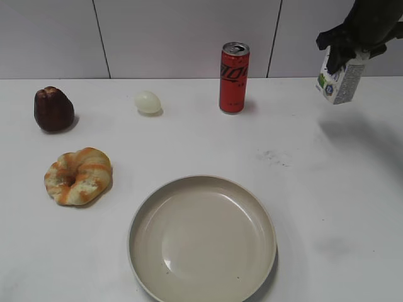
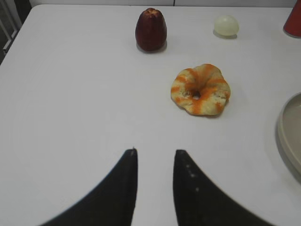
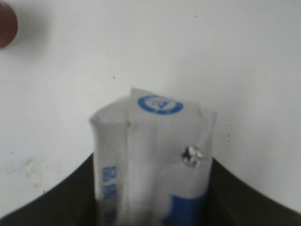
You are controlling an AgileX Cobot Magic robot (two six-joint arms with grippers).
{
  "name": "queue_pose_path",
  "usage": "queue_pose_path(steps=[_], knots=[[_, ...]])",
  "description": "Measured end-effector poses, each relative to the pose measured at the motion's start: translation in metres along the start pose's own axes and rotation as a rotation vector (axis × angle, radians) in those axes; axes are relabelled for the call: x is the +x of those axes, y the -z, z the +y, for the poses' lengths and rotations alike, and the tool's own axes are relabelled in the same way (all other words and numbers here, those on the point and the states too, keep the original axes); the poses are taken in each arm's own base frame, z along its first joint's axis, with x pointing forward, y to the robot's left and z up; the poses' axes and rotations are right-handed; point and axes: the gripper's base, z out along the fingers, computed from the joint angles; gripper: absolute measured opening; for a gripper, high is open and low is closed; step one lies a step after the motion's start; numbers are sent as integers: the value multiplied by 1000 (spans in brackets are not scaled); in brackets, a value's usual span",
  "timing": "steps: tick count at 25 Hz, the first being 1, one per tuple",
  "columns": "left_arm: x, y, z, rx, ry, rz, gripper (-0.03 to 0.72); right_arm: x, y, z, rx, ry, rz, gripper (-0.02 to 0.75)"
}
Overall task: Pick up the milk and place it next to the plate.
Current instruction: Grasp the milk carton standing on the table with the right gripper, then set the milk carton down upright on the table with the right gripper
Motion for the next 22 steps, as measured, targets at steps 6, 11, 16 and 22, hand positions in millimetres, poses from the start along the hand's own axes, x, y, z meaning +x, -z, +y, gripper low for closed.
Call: queue_pose_path(steps=[6, 11, 16, 22], knots=[[0, 0, 0, 0, 0, 0, 208, 37, 26, 36, -26, 43, 74, 300], [0, 0, 0, 0, 0, 0, 208, 83, 48, 76, -48, 76, -4, 300], [0, 0, 0, 0, 0, 0, 208, 135, 47, 101, -82, 88, -7, 300], [0, 0, 0, 0, 0, 0, 208, 177, 26, 104, -76, 71, 74, 300]])
